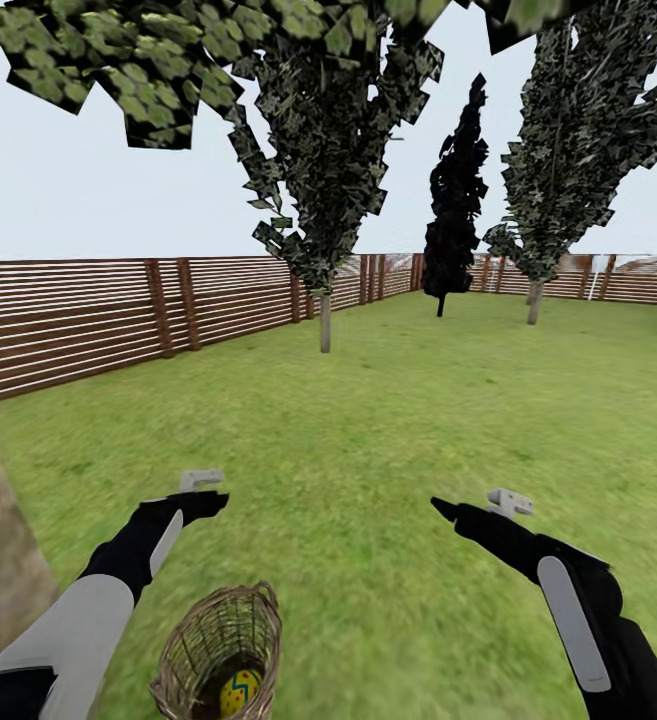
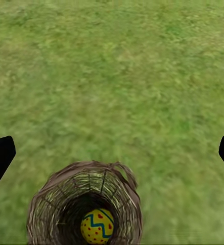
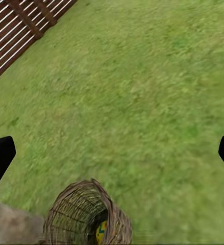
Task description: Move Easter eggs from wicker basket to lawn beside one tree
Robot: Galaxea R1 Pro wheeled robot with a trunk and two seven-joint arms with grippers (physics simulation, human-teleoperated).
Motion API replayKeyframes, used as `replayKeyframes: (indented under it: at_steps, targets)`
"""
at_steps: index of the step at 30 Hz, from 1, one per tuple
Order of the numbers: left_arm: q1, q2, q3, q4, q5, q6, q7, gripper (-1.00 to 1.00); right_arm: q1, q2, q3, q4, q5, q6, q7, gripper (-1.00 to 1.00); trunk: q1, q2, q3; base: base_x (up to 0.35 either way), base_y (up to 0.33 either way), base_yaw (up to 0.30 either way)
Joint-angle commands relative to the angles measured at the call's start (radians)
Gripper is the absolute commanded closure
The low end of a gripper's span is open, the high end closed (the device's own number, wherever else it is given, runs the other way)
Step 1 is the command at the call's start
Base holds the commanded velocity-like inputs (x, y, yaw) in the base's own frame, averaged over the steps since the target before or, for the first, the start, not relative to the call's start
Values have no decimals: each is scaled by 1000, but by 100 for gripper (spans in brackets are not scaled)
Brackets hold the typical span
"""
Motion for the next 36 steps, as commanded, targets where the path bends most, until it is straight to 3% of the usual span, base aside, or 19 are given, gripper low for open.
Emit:
replayKeyframes:
  at_steps: [1, 20, 28, 36]
  targets:
    - [0, 0, 4, -1, 4, 6, -4, -100, -1, 5, -2, 0, 5, 3, 3, -100, 1, -1, 0, 332, 76, 0]
    - [-1, -1, 5, -1, 5, 21, -9, -100, -2, 15, 0, 1, 4, 0, -2, -100, 1, -1, 0, 316, 45, 0]
    - [-41, -22, 8, -1, 12, 321, -3, -100, -2, 15, 0, 1, 4, 0, -2, -100, 1, -1, 0, 240, -124, 0]
    - [-53, -28, 9, -1, 15, 472, 0, -100, -2, 15, 0, 1, 4, 0, -2, -100, 1, -1, 0, 48, -33, 0]
